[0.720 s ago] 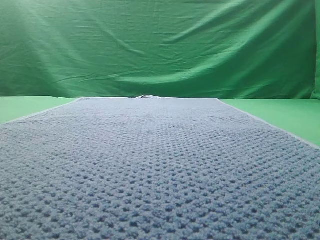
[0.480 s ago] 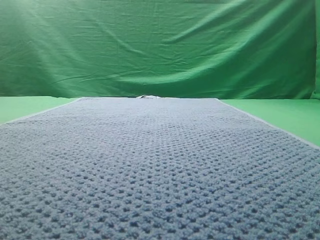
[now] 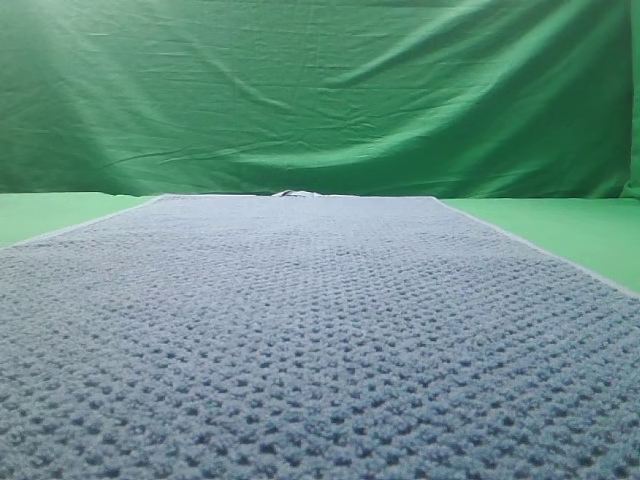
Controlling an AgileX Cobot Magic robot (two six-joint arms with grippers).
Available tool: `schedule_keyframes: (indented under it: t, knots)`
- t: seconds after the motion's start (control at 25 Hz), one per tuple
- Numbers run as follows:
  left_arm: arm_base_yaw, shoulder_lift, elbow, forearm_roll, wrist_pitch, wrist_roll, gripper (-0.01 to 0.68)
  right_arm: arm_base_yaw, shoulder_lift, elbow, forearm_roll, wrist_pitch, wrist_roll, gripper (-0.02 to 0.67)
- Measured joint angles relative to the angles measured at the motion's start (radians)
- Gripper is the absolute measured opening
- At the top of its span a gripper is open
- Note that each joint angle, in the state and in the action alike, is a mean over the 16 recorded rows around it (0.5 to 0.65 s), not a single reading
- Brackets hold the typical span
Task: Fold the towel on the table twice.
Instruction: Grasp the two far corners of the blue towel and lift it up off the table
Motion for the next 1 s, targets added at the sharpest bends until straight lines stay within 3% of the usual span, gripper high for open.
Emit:
schedule_keyframes:
  t: [0.36, 1.0]
  knots:
    - [0.000, 0.000, 0.001, -0.083, -0.050, 0.000, 0.000, 0.000, 0.000, 0.002, 0.047, -0.037, 0.000, 0.000]
    - [0.000, 0.000, -0.003, -0.513, -0.381, 0.005, 0.000, 0.002, 0.000, 0.000, 0.413, -0.345, -0.024, 0.000]
